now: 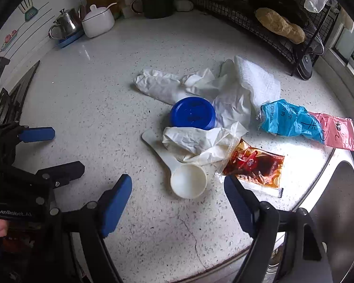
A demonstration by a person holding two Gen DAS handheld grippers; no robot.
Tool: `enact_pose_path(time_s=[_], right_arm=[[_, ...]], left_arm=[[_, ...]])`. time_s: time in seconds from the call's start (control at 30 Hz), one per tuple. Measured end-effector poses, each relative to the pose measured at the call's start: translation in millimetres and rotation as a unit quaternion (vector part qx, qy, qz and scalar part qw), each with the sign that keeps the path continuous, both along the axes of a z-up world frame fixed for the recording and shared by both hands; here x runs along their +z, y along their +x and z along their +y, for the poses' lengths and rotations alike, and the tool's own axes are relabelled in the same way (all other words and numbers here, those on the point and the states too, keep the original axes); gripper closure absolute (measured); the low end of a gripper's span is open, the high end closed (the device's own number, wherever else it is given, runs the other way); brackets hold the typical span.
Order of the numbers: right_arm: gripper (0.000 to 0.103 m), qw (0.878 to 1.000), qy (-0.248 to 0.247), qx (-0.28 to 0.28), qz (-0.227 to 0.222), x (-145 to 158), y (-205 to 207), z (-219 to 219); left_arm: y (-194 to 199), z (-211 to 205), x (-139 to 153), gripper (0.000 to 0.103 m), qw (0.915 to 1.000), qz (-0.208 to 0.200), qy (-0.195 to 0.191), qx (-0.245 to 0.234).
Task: Collect trash
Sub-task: 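Grasp the white plastic scoop by its bowl with the right gripper, then lift the white scoop over the steel sink with the right gripper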
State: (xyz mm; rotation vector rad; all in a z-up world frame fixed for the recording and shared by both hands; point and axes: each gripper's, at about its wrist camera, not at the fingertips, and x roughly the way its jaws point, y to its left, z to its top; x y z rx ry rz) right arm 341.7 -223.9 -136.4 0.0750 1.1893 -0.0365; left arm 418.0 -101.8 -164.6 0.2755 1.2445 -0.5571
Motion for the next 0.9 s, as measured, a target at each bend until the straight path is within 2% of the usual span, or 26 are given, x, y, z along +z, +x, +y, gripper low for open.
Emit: enact_pose_path(time_s=[0.1,0.17,0.2,0.27,0.43,0.6,0.8,0.9], right_arm=[[0.039,1.000,0.005,0.000,0.007,-3,7,0],[0.043,1.000,0.000,-0.001,0.008,-5,9,0],[0.050,1.000,-0.005,0.001,0.007,-4,9,1],[0.072,1.000,-0.012,0.002,0.004,-2,10,1],[0.073,1.000,-0.004,-0.009,0.001,-2,5,7],[0.073,1.000,-0.006,-0.019,-0.014,8,-22,10],[0.073,0.998,-0.012,-0.054,-0.026,26,-56,4],[0.073,0.996,-0.014,-0.083,-0.030,26,-70,-13]], left_arm=[[4,-1,-4,0.015,1.0000,0.001,-0.001,-0.001],[5,-2,-4,0.015,1.0000,-0.001,-0.001,-0.003],[6,-1,-4,0.015,1.0000,0.000,-0.003,-0.004],[5,-1,-4,0.015,0.9999,0.001,-0.006,-0.008],[0,-10,-4,0.015,0.9998,0.003,-0.012,-0.017],[-10,-14,3,0.015,0.9993,0.002,-0.022,-0.031],[-28,-31,13,0.015,0.9967,-0.004,-0.029,-0.076],[-37,-46,16,0.015,0.9943,-0.003,-0.034,-0.101]])
